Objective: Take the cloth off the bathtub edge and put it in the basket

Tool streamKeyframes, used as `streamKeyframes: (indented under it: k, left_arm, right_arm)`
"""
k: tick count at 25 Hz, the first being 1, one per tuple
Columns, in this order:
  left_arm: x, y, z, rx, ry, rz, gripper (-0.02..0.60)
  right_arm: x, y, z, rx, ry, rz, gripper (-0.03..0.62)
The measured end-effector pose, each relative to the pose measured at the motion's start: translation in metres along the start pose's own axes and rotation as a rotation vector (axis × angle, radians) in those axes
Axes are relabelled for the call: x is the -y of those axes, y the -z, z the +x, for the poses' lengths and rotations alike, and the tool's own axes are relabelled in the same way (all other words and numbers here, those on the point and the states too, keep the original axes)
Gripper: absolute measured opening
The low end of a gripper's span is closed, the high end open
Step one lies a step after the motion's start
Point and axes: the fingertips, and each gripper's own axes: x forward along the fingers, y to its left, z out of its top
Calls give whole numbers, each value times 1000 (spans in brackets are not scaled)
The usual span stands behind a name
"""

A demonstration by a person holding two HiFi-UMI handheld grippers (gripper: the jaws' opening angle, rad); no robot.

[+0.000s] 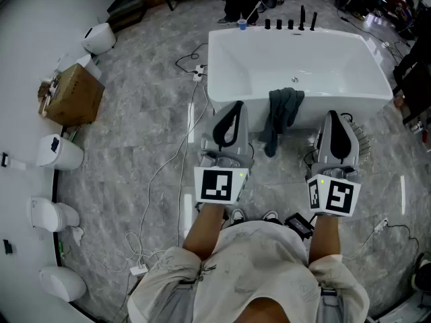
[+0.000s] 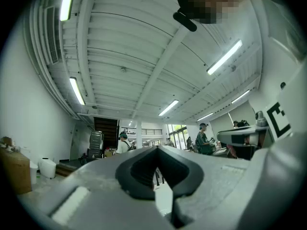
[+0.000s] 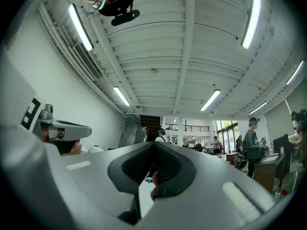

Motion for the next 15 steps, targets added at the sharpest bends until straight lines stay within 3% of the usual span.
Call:
streamKeyframes:
  k: [15]
  left_arm:
    - [53, 19, 21, -43, 26, -8, -3]
  right_arm:
    - [47, 23, -19, -33, 7, 28, 2]
